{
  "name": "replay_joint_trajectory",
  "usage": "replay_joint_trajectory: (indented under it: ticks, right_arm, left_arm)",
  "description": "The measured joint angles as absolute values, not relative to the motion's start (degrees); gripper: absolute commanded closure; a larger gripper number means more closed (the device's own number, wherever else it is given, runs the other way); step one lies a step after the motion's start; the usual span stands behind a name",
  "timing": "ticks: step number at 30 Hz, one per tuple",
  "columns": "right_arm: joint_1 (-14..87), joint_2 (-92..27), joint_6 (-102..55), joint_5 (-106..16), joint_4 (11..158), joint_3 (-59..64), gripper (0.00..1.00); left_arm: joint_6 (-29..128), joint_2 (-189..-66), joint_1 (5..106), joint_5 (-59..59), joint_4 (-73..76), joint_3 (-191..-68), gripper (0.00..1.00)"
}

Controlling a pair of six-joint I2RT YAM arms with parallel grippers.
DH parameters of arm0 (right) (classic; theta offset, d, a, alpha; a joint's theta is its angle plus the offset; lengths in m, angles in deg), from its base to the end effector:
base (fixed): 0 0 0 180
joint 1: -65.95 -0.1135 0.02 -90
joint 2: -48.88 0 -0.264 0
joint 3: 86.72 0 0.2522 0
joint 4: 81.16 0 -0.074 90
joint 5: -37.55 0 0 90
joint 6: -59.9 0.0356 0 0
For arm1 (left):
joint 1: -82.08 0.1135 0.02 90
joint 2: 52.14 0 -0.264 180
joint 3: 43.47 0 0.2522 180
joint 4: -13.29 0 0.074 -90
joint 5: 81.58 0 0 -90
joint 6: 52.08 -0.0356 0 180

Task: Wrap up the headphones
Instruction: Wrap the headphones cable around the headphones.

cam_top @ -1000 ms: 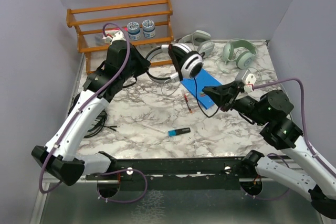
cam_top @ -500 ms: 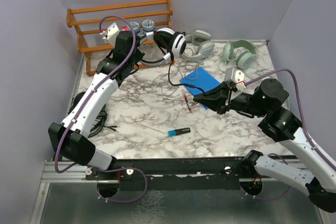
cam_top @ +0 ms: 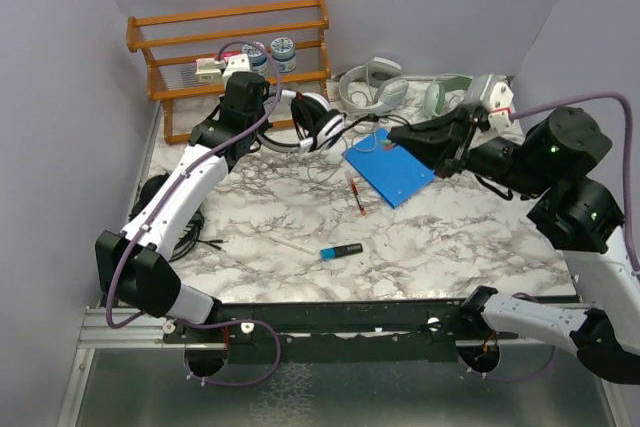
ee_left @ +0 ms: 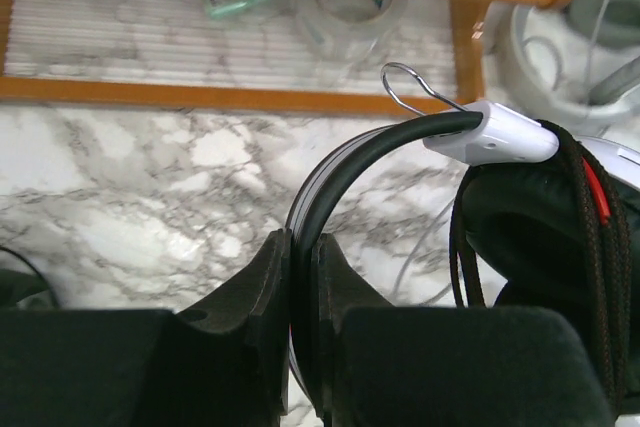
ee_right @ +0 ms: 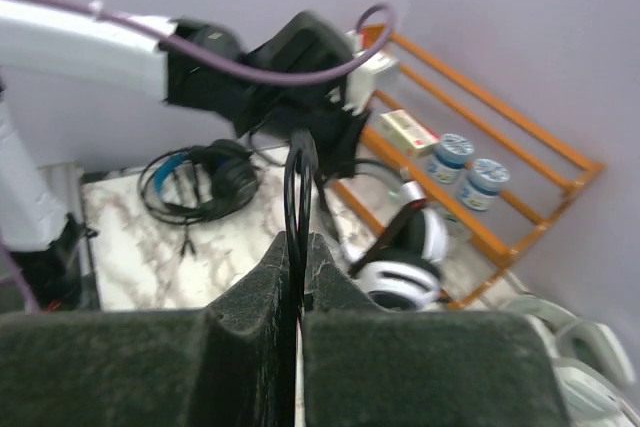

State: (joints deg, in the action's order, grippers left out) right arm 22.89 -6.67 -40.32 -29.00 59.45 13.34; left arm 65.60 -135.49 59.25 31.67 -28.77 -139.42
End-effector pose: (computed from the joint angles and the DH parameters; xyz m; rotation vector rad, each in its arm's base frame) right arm 0.1049 0.1174 0.5175 -0.9759 1.1869 0.7615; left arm 0.3082 -0.1145 0.3783 -0.3290 2.0154 -0.1276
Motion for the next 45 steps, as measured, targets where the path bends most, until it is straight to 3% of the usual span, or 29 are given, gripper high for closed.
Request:
replay_joint_trajectory:
  ticks: [6, 13, 23, 37, 45]
  right_arm:
    - [22.9, -11.8, -40.7, -39.8, 55.7, 21.6, 0.99]
    - [22.9, -18.0, -40.7, -51.9, 54.0, 22.9, 0.99]
    - [23.8, -23.5, -39.0, -67.9, 55.9, 17.4, 0.99]
    - [37.7, -23.5, -25.0, -68.6, 64.4, -0.2, 0.99]
    - [39.8, -21.8, -18.7, -58.8, 72.6, -13.6, 0.99]
  left_arm:
    - [51.3, -131.1, 57.5, 30.0, -27.8, -131.5, 1.00]
    - [35.5, -117.8, 51.1, 19.4, -26.0, -119.4, 1.00]
    - [35.2, -99.9, 50.6, 4.3, -26.1, -114.4, 1.00]
    - [46.4, -96.4, 50.6, -0.4, -30.7, -117.2, 1.00]
    - [57.8, -102.4, 50.6, -0.7, -33.8, -123.9, 1.00]
